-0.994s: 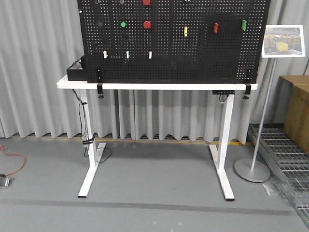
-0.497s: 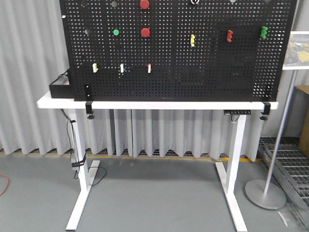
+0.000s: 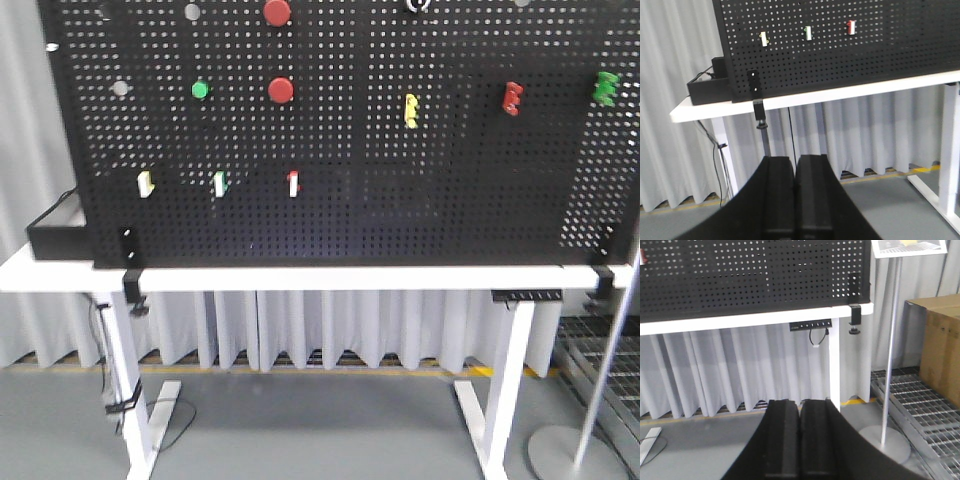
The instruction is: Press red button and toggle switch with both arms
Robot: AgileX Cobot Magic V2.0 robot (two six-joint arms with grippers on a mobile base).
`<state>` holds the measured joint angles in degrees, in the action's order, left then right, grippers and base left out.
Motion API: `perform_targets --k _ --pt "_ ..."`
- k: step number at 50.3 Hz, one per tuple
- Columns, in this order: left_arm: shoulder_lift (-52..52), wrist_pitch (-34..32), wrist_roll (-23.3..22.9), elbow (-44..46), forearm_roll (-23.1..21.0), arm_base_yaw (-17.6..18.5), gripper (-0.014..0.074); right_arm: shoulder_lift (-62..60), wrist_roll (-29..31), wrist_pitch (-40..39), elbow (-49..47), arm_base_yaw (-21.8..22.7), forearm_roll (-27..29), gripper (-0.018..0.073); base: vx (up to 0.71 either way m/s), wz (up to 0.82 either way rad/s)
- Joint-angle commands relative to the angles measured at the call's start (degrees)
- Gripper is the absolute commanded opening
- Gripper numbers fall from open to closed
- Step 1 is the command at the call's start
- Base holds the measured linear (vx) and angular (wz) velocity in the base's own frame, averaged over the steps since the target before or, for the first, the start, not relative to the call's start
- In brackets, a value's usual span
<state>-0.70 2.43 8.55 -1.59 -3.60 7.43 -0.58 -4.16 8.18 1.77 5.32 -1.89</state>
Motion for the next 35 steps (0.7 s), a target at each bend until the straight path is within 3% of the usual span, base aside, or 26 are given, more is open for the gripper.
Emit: perform_targets --k 1,35 --pt "-0.9 -4.7 -0.2 -1.9 -0.1 0.0 0.0001 -0.9 0.1 -4.4 0.6 0.4 -0.7 -0.0003 0.49 -0.03" --pt "-0.9 -4.7 -0.2 -1.9 -0.1 0.0 0.0001 -0.9 0.1 -4.4 0.6 0.4 -0.7 -0.0003 0.46 0.03"
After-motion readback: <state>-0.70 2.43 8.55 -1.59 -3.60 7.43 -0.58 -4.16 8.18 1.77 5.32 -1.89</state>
